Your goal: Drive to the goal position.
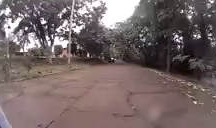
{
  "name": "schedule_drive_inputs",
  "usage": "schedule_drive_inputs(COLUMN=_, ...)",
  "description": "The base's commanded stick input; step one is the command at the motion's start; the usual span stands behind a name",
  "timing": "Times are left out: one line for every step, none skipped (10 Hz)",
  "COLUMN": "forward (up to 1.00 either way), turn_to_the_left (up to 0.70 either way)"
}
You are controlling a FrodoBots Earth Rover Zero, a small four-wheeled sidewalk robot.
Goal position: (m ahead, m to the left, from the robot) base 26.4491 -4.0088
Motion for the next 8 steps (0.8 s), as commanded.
schedule_drive_inputs(forward=0.70, turn_to_the_left=0.00)
schedule_drive_inputs(forward=0.70, turn_to_the_left=0.00)
schedule_drive_inputs(forward=0.70, turn_to_the_left=0.00)
schedule_drive_inputs(forward=0.70, turn_to_the_left=0.00)
schedule_drive_inputs(forward=0.70, turn_to_the_left=0.00)
schedule_drive_inputs(forward=0.70, turn_to_the_left=0.00)
schedule_drive_inputs(forward=0.70, turn_to_the_left=0.00)
schedule_drive_inputs(forward=0.70, turn_to_the_left=0.00)
